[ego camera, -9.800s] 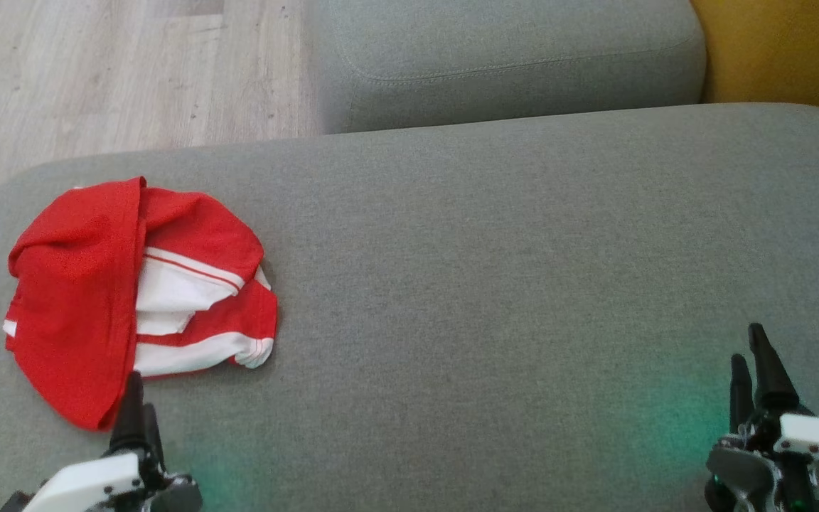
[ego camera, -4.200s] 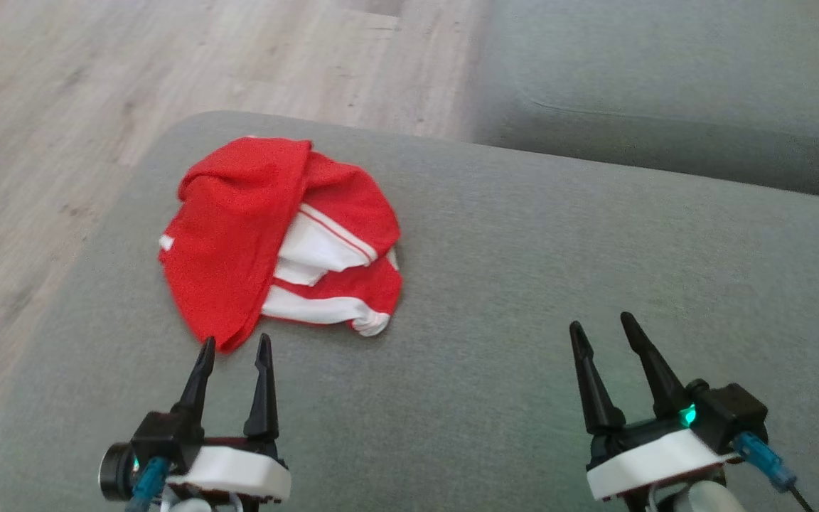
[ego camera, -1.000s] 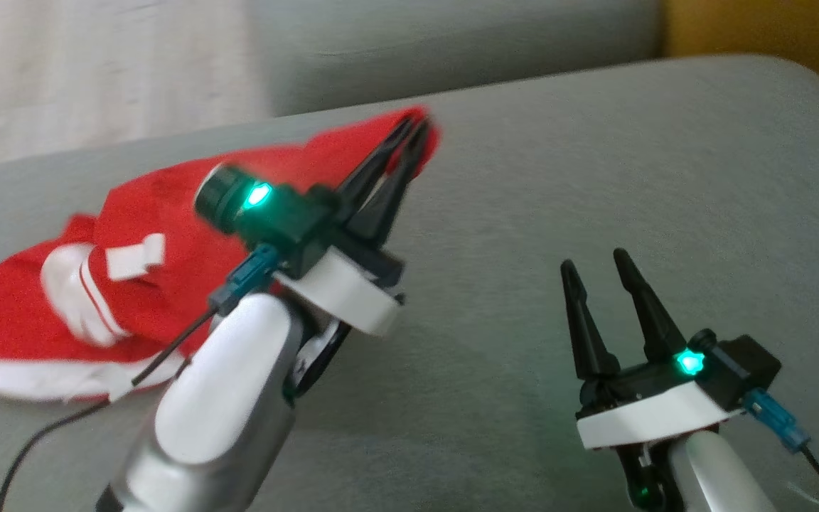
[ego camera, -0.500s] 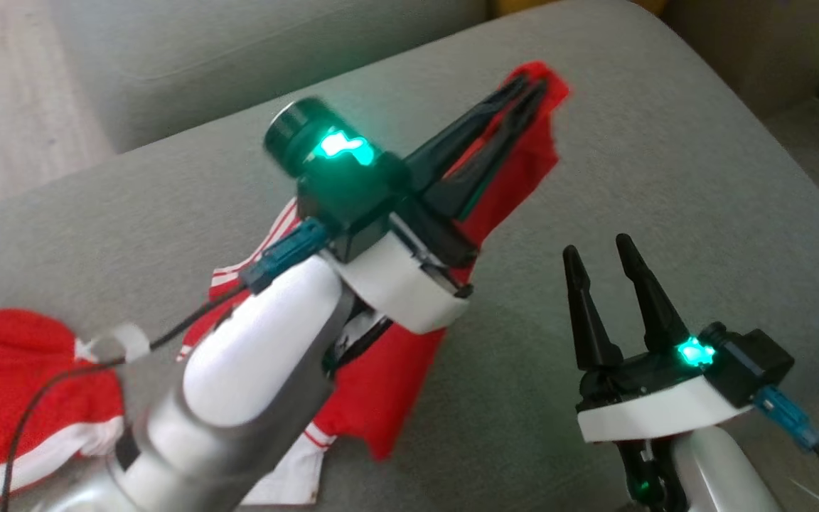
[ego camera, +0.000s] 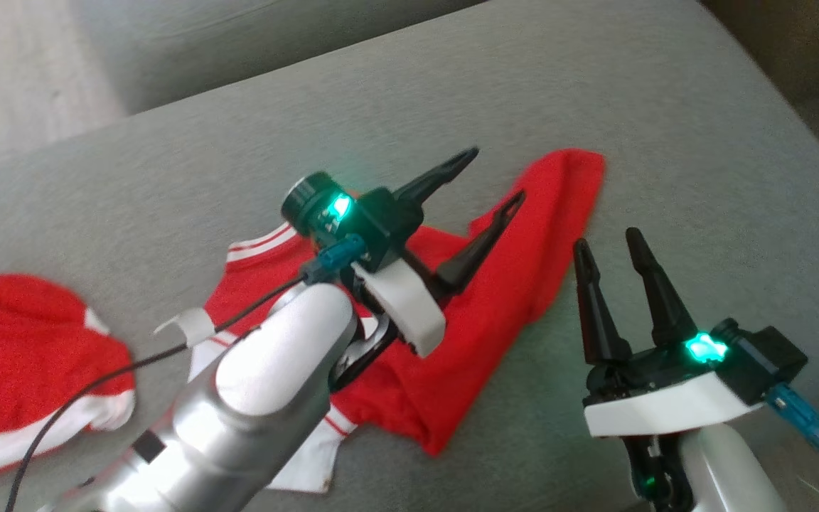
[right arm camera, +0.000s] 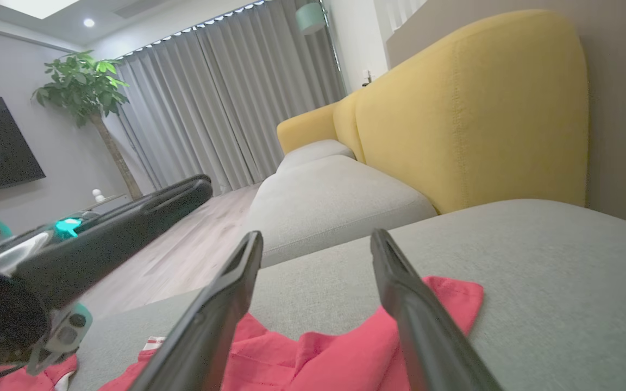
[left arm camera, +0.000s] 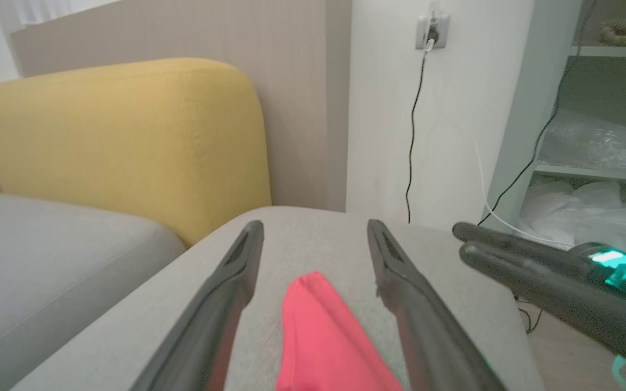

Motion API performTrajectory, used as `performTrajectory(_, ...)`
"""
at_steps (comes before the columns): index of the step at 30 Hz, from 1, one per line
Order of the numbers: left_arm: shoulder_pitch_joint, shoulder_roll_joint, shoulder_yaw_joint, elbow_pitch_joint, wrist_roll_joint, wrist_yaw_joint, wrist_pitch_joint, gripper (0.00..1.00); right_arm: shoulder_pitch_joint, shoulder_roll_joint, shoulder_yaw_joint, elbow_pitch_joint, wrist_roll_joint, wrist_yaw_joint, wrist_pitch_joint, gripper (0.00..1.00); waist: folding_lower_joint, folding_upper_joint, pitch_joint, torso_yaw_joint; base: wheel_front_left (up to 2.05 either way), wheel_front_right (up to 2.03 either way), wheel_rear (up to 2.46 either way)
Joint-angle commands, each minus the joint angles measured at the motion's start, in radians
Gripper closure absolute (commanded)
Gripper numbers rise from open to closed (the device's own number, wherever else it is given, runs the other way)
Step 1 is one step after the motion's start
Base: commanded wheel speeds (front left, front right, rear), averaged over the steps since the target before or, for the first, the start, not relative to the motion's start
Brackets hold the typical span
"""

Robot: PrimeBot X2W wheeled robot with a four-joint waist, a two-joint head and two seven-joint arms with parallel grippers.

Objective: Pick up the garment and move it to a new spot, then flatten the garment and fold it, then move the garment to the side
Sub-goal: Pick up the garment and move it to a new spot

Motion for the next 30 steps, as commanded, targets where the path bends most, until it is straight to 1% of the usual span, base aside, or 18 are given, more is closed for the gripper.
performTrajectory(1, -0.022, 0.024, 0.023, -0.021, -0.009, 0.002, -0.009, 0.0, -0.037, -0.005, 0.015, -0.033, -0.006, -0.001, -0.011, 0.0, -0.0001, 0.0, 0.013, 0.043, 0.0, 0.0, 0.0)
performTrajectory(3, -0.017, 0.039, 0.008, -0.018, -0.014, 0.002, -0.014, 0.0, -0.038, -0.005, 0.004, -0.029, -0.014, -0.001, -0.011, 0.0, -0.0001, 0.0, 0.012, 0.078, 0.0, 0.0, 0.0)
performTrajectory(5, -0.011, 0.052, 0.019, -0.02, -0.023, 0.004, -0.036, 0.0, -0.04, -0.005, -0.008, -0.025, -0.022, -0.001, -0.011, 0.0, -0.0001, 0.0, 0.006, 0.11, 0.0, 0.0, 0.0)
performTrajectory(7, -0.007, 0.071, 0.033, -0.023, -0.018, 0.02, -0.056, 0.0, -0.042, -0.005, -0.021, -0.02, -0.03, -0.001, -0.011, 0.0, -0.0001, 0.0, -0.005, 0.139, 0.0, 0.0, 0.0)
performTrajectory(13, 0.049, 0.135, 0.106, -0.056, -0.022, 0.116, -0.119, 0.0, -0.029, -0.005, -0.067, -0.009, -0.052, -0.001, -0.011, 0.0, -0.0001, 0.0, -0.046, 0.234, 0.0, 0.0, 0.0)
performTrajectory(20, 0.19, 0.207, 0.152, -0.121, -0.039, 0.209, -0.153, 0.0, 0.005, -0.005, -0.114, 0.003, -0.081, -0.001, -0.011, 0.0, -0.0001, 0.0, -0.087, 0.35, 0.0, 0.0, 0.0)
performTrajectory(26, 0.323, 0.233, 0.164, -0.183, -0.061, 0.252, -0.177, 0.0, 0.025, -0.005, -0.124, 0.011, -0.094, -0.001, -0.011, 0.0, -0.0001, 0.0, -0.1, 0.411, 0.0, 0.0, 0.0)
performTrajectory(30, 0.4, 0.224, 0.195, -0.197, -0.059, 0.313, -0.198, 0.0, 0.041, -0.005, -0.128, 0.016, -0.097, -0.001, -0.011, 0.0, -0.0001, 0.0, -0.112, 0.435, 0.0, 0.0, 0.0)
